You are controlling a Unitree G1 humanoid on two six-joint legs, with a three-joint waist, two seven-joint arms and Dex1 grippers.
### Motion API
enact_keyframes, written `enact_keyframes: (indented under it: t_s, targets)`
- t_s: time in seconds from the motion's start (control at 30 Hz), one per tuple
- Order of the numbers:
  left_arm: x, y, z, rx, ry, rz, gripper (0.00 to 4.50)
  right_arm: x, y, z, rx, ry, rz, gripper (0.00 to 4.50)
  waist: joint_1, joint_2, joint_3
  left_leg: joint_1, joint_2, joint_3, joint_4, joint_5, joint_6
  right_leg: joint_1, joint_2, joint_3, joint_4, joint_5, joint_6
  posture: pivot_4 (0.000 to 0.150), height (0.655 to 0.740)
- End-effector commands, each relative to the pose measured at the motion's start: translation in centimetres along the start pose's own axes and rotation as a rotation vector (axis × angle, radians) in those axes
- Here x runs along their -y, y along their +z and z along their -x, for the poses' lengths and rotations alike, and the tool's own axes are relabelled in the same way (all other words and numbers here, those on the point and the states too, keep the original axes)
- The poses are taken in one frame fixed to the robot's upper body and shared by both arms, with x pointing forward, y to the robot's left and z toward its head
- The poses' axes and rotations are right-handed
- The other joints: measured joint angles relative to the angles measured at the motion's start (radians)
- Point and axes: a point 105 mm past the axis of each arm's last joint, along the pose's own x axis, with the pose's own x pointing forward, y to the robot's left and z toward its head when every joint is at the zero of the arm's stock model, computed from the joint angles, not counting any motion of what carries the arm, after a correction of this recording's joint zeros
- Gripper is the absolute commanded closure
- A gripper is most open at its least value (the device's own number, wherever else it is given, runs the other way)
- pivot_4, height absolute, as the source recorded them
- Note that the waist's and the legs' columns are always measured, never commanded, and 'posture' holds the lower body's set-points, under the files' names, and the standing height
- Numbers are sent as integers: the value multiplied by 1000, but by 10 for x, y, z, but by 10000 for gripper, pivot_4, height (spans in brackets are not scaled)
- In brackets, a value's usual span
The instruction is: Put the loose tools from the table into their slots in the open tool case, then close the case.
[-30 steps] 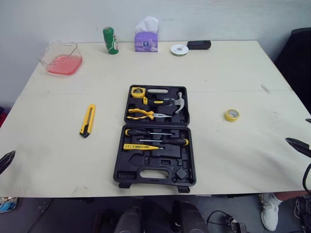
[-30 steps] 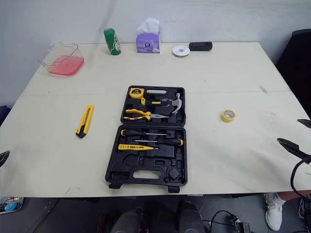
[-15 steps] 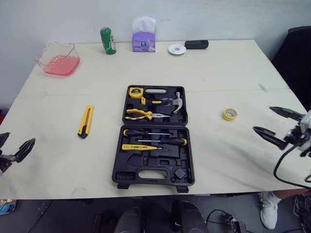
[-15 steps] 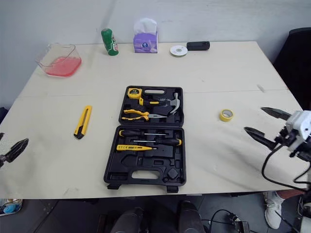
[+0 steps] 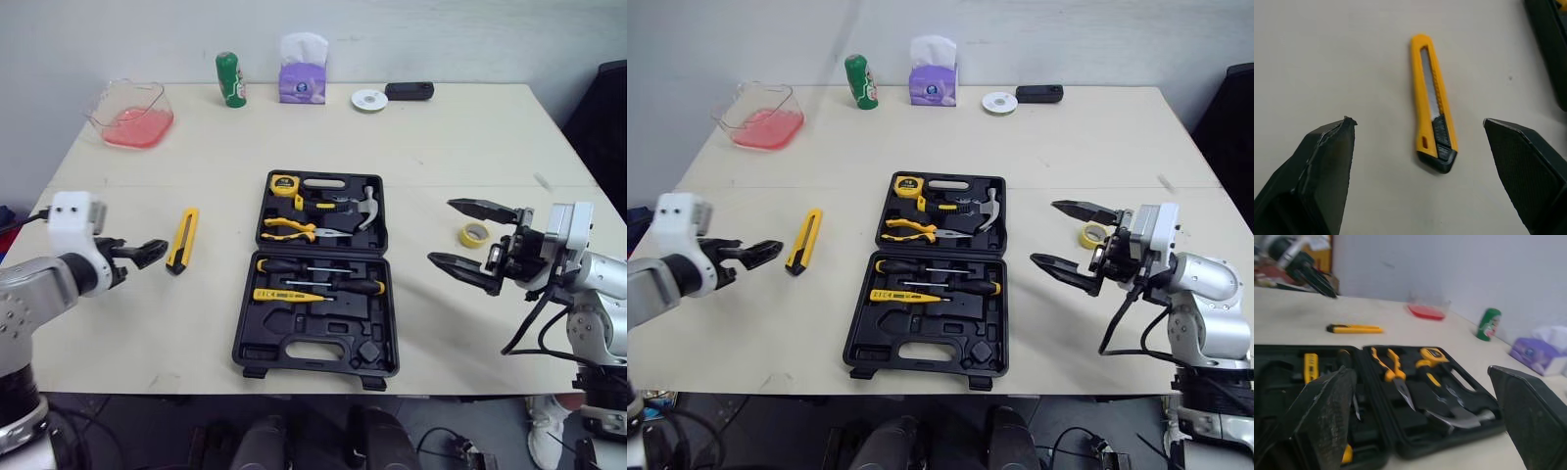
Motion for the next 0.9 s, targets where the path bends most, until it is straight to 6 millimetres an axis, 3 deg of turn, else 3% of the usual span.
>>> enact_keyframes:
  t_s: [0.03,0.37,0.5,0.67,0.83,0.9]
  targets:
    - [5,8,-13,5,16,-35,726,-8,12,-11,55,60,12,0,0,-1,0,0,0,0,0,1,0,0,0,0,0,0,0,1500,7400]
    - [16,11,-62,-33,72,-101,726,-19,9,-19,73,99,-17,0,0,-3,1,0,0,0,0,2,0,0,3,0,0,0,0,1500,7400]
    - [8,8,-67,-46,107,-95,726,-24,8,-20,73,110,-7,0,0,-3,1,0,0,0,0,2,0,0,3,0,1,0,0,1500,7400]
    - [13,0,-72,-88,74,-63,726,-25,7,-19,67,105,-6,0,2,-4,2,0,-1,0,1,2,0,0,3,-1,1,0,0,1500,7400]
    - [17,-21,-76,-167,37,-66,726,-25,7,-19,65,100,-3,0,6,-4,2,0,-1,0,1,2,0,0,2,0,1,0,0,1500,7400]
    - [17,-26,-77,-178,29,-65,9005,-25,6,-19,63,97,-1,0,9,-4,2,0,-1,0,1,3,0,0,2,0,2,0,0,1500,7400]
